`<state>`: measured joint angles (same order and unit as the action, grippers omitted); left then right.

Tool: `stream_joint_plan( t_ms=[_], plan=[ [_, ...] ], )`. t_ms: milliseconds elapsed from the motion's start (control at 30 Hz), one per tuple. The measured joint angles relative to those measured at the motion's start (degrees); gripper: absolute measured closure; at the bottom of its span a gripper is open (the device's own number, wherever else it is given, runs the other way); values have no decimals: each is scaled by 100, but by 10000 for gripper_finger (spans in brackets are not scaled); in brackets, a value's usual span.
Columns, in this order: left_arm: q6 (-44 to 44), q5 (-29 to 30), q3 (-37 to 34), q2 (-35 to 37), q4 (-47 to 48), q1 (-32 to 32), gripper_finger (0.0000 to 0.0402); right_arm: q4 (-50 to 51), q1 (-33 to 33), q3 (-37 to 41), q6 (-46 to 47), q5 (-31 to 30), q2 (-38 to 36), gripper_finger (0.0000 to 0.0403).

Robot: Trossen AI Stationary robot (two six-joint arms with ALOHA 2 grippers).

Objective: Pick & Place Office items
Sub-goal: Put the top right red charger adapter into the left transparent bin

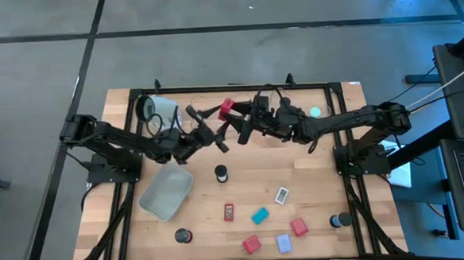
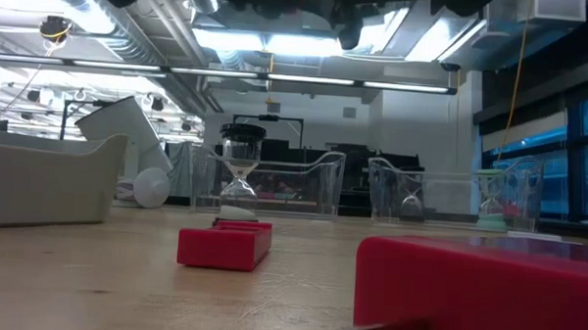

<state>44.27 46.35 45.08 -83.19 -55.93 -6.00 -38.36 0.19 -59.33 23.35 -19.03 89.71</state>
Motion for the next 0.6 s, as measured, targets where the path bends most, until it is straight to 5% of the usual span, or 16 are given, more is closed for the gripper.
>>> stream_joint_plan(
  t_ms=[233, 600],
  plan=[
    [-241, 120, 95, -20, 2, -68, 176, 102, 3, 0, -102, 110, 0, 192],
    [-279, 569, 96, -23, 35, -216, 277, 102, 1, 0, -128, 88, 0, 180]
  ],
)
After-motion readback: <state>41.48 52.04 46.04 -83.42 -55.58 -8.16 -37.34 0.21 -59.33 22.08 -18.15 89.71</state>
